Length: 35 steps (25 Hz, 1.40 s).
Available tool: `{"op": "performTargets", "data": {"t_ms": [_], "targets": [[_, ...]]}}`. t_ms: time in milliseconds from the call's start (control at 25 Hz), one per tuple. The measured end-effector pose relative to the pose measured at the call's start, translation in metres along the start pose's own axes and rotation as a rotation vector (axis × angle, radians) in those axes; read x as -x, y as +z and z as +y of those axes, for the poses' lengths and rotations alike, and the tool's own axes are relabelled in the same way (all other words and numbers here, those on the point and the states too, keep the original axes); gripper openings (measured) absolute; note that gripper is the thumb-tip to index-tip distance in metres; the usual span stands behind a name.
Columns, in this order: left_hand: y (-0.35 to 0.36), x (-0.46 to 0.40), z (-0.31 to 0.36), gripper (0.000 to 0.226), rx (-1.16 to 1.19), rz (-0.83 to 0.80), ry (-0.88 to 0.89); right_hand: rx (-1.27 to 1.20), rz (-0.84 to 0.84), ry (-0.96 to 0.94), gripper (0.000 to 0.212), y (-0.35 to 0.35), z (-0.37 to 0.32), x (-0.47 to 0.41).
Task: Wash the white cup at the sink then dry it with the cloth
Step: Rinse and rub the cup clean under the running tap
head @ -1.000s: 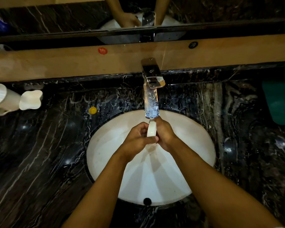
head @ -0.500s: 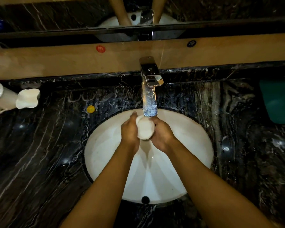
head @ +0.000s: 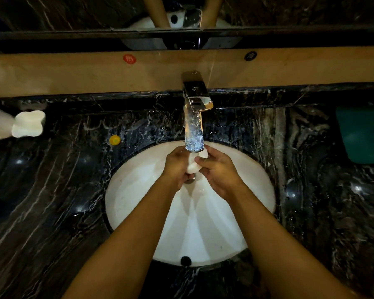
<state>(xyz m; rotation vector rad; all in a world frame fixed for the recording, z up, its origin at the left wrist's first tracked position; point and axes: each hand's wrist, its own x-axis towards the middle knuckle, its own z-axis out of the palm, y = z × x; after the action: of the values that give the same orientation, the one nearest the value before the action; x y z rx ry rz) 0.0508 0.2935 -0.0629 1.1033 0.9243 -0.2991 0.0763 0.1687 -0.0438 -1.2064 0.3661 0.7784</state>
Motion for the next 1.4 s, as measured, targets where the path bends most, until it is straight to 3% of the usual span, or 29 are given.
{"op": "performTargets", "data": {"t_ms": [200,320,400,480,640,760,920,1000,1120,1400], "targets": [[0.006,-0.003,0.004,0.022,0.159,-0.071,-0.089,0.201,0.106,-0.046,0.057,-0.003,-0.005,-0.003],[-0.003,-0.001,-0.004,0.035,0.335,-0.134,-0.017,0.312,0.226,-0.078,0.038,0.001,-0.004,-0.01],[-0.006,0.002,-0.008,0.039,0.301,-0.151,0.01,0.367,0.324,-0.092,0.02,0.004,0.002,-0.013],[-0.003,0.002,-0.011,0.036,0.206,-0.059,0.021,0.416,0.378,-0.087,0.016,0.009,0.009,-0.013],[-0.003,-0.003,-0.012,0.007,0.23,0.124,0.053,0.347,0.2,-0.031,0.035,0.013,0.016,-0.007],[-0.013,-0.003,-0.013,0.02,0.281,0.047,0.014,0.347,0.08,-0.049,0.05,0.009,0.005,0.003],[-0.022,-0.001,-0.01,0.029,0.388,0.002,0.035,0.275,0.292,-0.289,0.016,0.012,-0.049,0.016],[-0.021,-0.002,-0.006,0.037,0.449,-0.028,0.019,0.256,0.245,-0.411,0.033,0.023,-0.087,0.022],[-0.019,-0.001,-0.004,0.041,0.501,-0.038,0.0,0.497,0.159,-0.56,0.055,0.046,-0.118,0.025],[-0.026,0.007,-0.003,0.026,0.483,-0.049,0.008,0.59,0.139,-0.554,0.036,0.042,-0.105,0.019]]}}
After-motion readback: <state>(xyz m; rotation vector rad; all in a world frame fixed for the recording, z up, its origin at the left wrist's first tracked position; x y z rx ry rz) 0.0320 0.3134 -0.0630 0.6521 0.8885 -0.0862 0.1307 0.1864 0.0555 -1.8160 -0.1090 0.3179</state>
